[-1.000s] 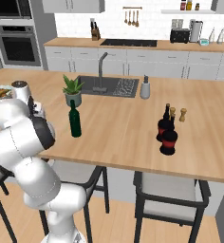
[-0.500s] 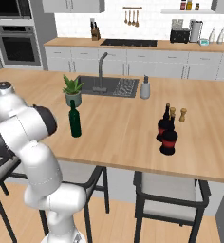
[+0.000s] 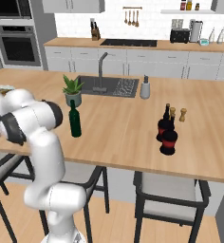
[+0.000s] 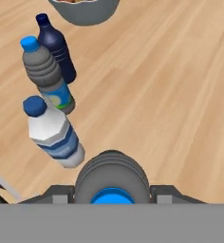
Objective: Move the plastic bottles in the middle to the plastics group, and the glass bottles in the middle to the glass group.
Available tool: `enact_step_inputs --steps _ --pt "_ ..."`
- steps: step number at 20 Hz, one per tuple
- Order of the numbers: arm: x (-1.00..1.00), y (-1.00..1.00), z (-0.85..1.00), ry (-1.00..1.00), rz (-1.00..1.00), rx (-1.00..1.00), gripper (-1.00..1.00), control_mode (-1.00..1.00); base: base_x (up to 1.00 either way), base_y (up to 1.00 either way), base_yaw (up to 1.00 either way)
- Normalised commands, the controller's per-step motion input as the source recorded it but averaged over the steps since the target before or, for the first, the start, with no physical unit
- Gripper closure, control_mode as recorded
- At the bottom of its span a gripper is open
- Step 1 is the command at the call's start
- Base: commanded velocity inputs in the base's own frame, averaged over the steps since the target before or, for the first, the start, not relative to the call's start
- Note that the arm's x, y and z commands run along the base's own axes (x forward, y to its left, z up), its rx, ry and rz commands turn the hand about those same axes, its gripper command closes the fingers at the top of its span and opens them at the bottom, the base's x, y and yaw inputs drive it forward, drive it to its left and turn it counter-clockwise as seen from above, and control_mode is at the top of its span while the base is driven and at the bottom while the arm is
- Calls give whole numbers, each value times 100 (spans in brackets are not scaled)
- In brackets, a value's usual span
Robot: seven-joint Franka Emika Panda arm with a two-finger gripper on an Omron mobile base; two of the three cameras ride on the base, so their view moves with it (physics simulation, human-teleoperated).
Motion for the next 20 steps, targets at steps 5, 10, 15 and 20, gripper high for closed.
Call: enact_step_inputs --steps 5,10,15,20 --pt "23 38 -16 -2 0 0 100 -100 0 0 0" --pt "27 15 -15 0 0 0 100 -100 0 0 0" --pt "27 0 -13 3 0 0 100 -100 0 0 0" --pt "24 -2 -13 6 0 0 100 -100 0 0 0"
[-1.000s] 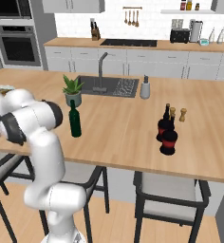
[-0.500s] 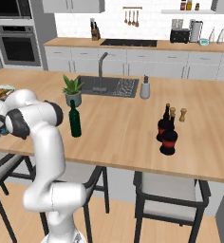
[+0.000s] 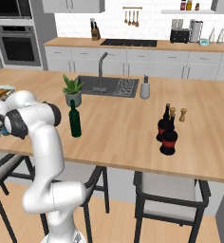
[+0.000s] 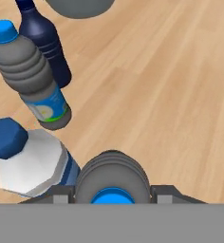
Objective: Move the plastic bottles in the middle to the plastics group, and the glass bottles in the middle to the glass group.
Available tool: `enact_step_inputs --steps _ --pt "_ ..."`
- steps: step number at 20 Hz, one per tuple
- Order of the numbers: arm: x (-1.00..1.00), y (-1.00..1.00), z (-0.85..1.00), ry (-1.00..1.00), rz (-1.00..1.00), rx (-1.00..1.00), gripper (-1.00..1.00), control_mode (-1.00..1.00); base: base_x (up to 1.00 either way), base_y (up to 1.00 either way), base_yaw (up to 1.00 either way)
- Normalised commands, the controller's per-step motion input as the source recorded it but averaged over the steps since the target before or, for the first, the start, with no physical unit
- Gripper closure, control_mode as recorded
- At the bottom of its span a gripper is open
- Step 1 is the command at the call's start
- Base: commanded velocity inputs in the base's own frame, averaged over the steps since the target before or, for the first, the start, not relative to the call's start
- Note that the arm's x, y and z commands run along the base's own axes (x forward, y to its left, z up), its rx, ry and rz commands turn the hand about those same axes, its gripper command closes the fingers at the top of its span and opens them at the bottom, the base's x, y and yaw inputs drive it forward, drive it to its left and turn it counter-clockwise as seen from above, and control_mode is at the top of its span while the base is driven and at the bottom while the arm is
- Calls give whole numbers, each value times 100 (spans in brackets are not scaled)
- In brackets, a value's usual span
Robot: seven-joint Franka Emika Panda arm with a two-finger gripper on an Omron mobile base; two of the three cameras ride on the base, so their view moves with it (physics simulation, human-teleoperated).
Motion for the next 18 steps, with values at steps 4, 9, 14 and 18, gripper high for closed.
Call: enact_step_inputs --steps 4,9,14,18 --pt "21 -13 -10 9 0 0 100 -100 0 0 0" --pt "17 -13 -14 5 0 0 100 -100 0 0 0" --pt "6 -3 -36 6 0 0 -100 -100 0 0 0" --pt "3 0 -39 2 0 0 -100 -100 0 0 0"
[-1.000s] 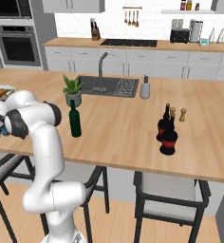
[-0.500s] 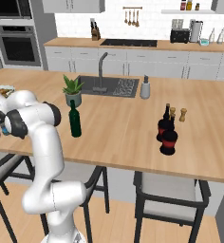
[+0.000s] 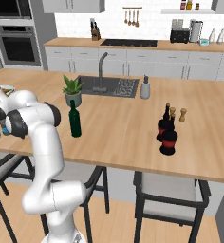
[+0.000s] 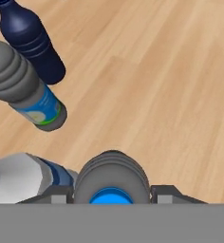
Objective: Move the plastic bottles in the middle to the plastics group, and the glass bottles in the middle to the glass group.
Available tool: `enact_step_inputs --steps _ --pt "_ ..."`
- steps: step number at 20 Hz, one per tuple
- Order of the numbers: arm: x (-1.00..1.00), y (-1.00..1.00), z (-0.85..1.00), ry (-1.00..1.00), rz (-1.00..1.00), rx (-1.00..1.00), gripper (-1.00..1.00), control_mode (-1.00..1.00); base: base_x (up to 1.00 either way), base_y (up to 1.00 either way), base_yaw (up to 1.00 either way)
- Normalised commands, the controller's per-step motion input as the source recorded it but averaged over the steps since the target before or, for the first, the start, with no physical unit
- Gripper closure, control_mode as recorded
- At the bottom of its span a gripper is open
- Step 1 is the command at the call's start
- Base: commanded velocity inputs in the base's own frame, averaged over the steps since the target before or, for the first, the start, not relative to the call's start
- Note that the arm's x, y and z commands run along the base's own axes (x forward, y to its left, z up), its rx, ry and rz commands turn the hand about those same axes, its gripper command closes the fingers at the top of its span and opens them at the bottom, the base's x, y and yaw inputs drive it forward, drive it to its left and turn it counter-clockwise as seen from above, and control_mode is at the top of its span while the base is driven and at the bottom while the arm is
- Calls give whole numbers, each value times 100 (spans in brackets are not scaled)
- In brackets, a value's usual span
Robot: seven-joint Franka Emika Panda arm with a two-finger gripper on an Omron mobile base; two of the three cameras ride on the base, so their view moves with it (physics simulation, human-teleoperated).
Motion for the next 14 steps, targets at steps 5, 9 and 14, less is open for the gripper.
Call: enact_step_inputs --steps 5,9,14 --pt "3 0 -25 0 0 0 -100 -100 0 0 0" --pt "3 0 -5 0 0 0 -100 -100 0 0 0" --pt "7 0 4 0 0 0 -100 -100 0 0 0"
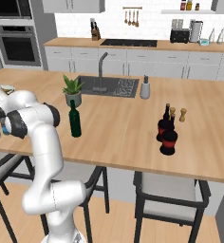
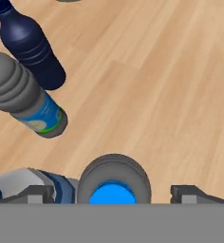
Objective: Move the plastic bottles in the middle to the plastics group, and the glass bottles in the middle to the glass group.
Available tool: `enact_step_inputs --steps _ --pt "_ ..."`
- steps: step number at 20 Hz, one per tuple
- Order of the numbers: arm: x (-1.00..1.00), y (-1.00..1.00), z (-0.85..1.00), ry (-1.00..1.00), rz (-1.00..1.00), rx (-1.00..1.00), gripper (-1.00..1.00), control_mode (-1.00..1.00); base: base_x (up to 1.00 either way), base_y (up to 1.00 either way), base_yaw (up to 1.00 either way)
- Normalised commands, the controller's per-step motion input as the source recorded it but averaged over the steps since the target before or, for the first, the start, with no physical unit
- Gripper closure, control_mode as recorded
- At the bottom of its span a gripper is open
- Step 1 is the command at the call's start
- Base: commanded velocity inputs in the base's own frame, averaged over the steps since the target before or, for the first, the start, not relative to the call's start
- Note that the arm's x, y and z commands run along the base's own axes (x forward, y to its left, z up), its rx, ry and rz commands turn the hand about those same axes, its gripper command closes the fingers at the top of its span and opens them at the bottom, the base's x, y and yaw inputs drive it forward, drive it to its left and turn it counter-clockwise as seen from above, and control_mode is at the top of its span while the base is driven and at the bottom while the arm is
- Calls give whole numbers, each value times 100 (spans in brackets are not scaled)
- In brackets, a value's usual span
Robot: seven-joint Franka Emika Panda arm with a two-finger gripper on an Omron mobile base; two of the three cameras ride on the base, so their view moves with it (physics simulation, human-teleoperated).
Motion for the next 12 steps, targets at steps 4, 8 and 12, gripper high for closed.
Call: enact_step_inputs --steps 4,8,12 --pt "1 0 25 0 0 0 -100 -100 0 0 0" --pt "0 0 32 0 0 0 -100 -100 0 0 0" --pt "-7 -24 31 0 0 0 -100 -100 0 0 0"
